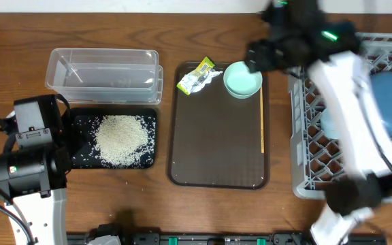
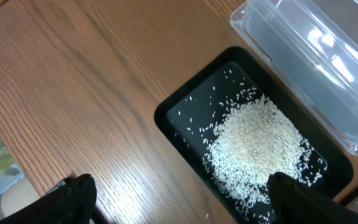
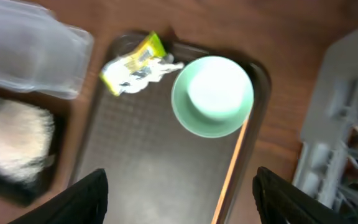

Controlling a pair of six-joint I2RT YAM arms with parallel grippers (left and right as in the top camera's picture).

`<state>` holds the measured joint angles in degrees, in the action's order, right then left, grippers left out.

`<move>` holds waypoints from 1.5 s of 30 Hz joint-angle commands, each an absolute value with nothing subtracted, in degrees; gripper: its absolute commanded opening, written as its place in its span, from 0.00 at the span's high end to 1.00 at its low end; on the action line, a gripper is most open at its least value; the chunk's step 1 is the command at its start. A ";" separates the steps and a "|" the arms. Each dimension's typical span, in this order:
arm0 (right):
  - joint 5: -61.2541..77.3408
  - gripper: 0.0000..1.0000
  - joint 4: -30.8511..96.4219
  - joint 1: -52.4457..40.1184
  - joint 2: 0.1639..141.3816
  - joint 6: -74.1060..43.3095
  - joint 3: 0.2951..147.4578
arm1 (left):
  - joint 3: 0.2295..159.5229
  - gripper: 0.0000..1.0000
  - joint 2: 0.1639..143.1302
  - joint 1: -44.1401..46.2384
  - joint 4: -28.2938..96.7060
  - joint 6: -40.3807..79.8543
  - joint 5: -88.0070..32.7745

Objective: Sort waste into correct bins and load items into the dishwasher rack
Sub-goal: 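Reach the right gripper to the light-green bowl and grasp it, then carry the light-green bowl to the rack and lower it in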

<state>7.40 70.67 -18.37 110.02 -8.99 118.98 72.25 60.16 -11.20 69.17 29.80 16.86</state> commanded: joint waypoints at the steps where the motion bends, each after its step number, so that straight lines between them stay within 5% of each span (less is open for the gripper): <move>1: 2.76 0.28 70.98 -20.82 121.16 -8.43 126.54 | 72.34 0.10 60.23 -11.44 69.41 29.69 17.21; 14: -3.29 0.45 68.31 -27.11 141.14 -8.10 128.92 | 72.34 0.09 60.23 -11.44 69.41 29.69 17.21; 21: -5.85 0.77 69.01 -28.16 141.51 -8.38 129.34 | 72.34 0.10 60.23 -11.46 69.41 29.69 17.21; 24: -6.00 0.98 70.48 -28.25 140.99 -10.44 130.10 | 72.34 0.09 60.23 -11.44 69.41 29.69 17.21; 36: -4.10 0.99 83.33 -24.38 131.20 -13.91 144.44 | 72.34 0.09 60.23 -11.44 69.41 29.69 17.21; 45: 17.93 0.99 87.46 0.08 116.42 -11.07 145.45 | 72.34 0.09 60.23 -11.46 69.41 29.69 17.21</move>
